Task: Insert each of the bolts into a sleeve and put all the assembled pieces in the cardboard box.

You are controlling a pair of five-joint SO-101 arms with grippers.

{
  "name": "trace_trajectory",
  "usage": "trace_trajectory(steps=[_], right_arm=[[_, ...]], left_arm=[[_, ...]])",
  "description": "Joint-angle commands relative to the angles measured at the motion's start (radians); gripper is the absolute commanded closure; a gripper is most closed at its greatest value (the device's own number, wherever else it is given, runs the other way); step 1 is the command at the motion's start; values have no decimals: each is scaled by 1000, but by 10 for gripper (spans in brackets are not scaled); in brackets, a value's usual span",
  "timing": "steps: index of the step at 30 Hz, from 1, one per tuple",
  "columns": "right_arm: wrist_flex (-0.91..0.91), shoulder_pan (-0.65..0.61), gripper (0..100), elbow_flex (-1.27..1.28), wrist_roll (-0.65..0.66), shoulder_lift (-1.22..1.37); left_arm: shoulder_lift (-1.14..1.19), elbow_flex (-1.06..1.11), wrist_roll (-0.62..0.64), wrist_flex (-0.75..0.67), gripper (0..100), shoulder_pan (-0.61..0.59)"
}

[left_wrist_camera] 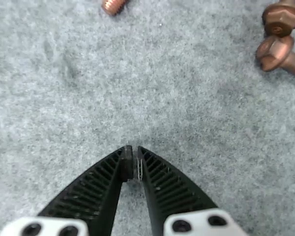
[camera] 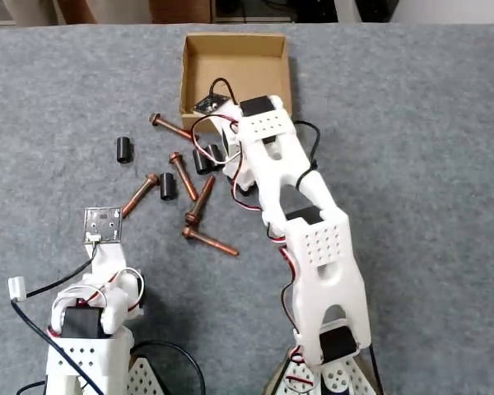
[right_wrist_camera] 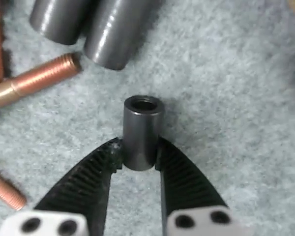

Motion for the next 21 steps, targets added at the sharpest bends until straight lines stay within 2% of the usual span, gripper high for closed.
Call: trace_trajectory(steps=[1,7,8,12,15,18,21], right_arm=[[40,-13,962,-31,0,-7],[101,-12,977,-44,0,-102],[114,-12,977,-44,0,-131],[176,4,978,-44,0,-262],[227,28,978,-38,5,-367],[269,68,979,-35,2,-466],[269,120,979,31,5,-585]], left_arm=[[-50,-2,-6,9,965,2],[-50,-101,-11,-11,962,-98],[-50,-123,-28,-17,960,-118],[-41,-253,-224,-58,960,-132],[-33,-382,-238,-60,960,-132],[59,-482,-238,-68,957,-129],[266,-571,-233,-63,917,-103]])
